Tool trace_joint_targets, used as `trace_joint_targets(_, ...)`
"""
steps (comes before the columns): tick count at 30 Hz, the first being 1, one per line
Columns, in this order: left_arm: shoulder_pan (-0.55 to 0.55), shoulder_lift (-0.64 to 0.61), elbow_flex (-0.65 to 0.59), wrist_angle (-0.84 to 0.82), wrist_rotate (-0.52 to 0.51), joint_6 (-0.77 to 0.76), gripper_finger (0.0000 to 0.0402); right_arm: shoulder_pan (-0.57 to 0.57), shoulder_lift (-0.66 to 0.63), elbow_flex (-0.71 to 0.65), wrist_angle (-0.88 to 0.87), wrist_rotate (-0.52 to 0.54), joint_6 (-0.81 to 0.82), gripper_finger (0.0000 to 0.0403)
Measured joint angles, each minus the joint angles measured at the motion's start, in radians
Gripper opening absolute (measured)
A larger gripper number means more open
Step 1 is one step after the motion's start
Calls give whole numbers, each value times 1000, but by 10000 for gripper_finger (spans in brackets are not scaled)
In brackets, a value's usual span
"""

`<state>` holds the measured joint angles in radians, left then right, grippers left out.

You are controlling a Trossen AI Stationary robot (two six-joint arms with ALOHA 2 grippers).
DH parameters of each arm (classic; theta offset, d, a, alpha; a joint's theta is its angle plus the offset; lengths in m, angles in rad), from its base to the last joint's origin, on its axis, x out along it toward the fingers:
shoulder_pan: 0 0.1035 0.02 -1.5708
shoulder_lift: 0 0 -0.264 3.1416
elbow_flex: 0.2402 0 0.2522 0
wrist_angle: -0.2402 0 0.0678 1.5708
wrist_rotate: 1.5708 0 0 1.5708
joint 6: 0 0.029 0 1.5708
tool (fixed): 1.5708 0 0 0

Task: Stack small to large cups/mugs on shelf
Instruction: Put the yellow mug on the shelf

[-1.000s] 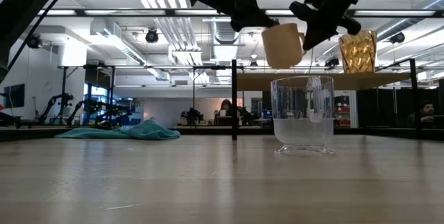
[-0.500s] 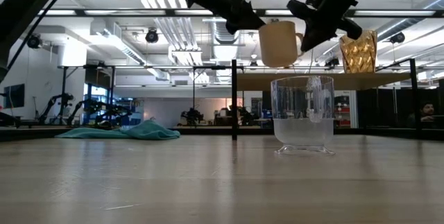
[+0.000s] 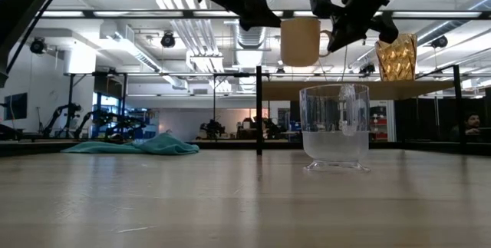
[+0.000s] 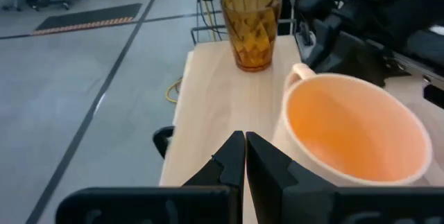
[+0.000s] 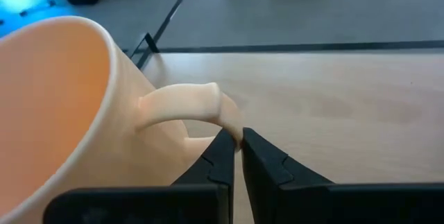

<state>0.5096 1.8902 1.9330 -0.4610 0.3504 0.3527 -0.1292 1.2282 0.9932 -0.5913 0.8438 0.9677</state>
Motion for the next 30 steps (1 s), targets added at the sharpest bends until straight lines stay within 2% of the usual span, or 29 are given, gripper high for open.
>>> trace_joint_targets(12,26,-18,-7,-17,0,1,0,32,78,1,-64,52,139,14)
trace_joint_targets(22,42,-17,-9,-37,0,1,0,31,82,2,-133,123,191,13)
trace_joint_targets(30,41,-17,-9,-37,0,-2,0,31,82,2,-294,127,316,13)
